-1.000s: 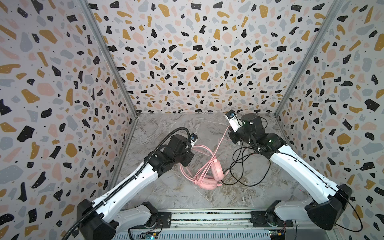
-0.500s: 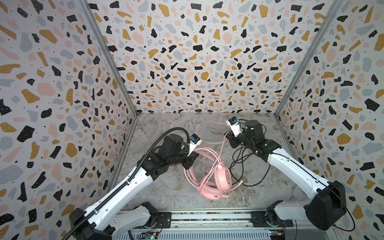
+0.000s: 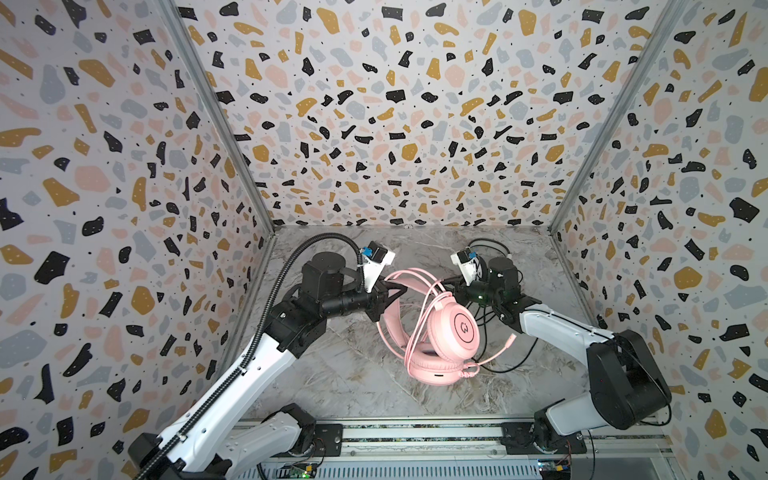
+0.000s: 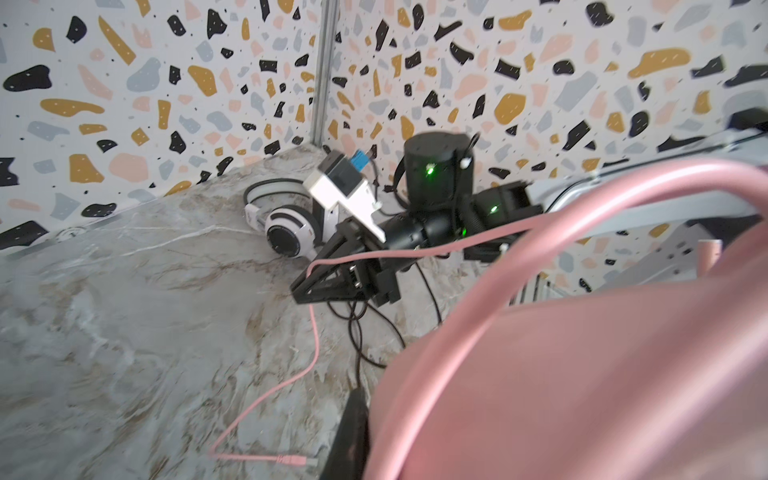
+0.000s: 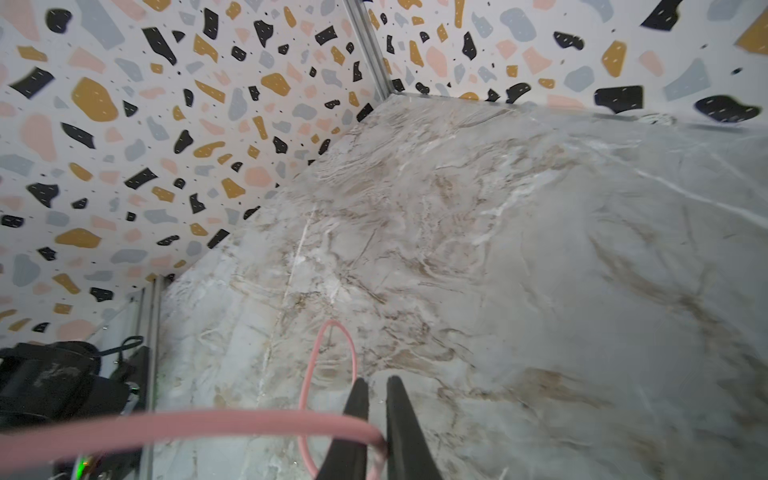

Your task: Wrap the headphones

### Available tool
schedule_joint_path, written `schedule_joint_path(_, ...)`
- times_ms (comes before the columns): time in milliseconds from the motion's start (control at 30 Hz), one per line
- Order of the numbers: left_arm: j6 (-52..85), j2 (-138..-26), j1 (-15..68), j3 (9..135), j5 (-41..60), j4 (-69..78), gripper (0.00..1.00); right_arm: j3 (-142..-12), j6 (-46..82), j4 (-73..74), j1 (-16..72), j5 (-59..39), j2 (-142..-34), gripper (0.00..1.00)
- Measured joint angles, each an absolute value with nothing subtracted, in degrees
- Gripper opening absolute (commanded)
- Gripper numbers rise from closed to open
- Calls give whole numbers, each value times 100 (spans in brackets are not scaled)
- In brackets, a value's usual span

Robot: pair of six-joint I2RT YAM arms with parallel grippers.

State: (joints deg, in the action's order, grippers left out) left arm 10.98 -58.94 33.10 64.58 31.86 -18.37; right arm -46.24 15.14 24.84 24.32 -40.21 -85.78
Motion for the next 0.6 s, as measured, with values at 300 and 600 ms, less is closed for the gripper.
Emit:
schedule_joint_path(300, 1745, -5992, 3306, 7041, 3234, -1590, 0, -4580, 2115, 3607, 2952, -4047, -8932, 8)
schedule_joint_path(600, 2217, -6219, 3304, 7057, 3052, -1428, 0, -4331, 2613, 4244, 3448, -3411, -9185, 2)
